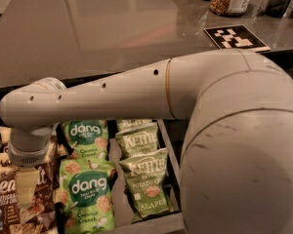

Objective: Pick brown chip bag from top drawer and place on counter

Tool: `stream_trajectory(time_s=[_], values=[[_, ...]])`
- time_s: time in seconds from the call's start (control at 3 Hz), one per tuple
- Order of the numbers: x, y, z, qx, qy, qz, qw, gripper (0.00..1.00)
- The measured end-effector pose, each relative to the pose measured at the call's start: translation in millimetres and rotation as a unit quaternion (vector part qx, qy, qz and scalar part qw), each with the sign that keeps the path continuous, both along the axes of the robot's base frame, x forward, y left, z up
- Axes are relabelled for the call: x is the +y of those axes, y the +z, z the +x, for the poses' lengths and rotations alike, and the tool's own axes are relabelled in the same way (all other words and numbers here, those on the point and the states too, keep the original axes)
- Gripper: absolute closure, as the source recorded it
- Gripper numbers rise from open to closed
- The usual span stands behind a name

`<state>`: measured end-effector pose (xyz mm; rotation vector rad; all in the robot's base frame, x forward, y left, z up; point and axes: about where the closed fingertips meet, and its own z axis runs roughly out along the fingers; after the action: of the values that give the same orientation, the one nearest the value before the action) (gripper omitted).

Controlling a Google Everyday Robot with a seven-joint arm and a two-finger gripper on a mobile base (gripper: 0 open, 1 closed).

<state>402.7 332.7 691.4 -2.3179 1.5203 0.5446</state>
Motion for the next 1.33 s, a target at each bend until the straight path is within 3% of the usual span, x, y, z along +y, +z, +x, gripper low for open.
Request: stream_trajectory(time_s=[0.33, 1.0, 1.33], values=[[2, -10, -6, 0.006, -0.006, 0.002, 1.0, 0.0], [35, -24, -5, 0.001, 0.024, 0.025, 0.9994, 0.0], [51, -30, -3, -0.006, 0.033, 0.029, 0.999, 0.18]])
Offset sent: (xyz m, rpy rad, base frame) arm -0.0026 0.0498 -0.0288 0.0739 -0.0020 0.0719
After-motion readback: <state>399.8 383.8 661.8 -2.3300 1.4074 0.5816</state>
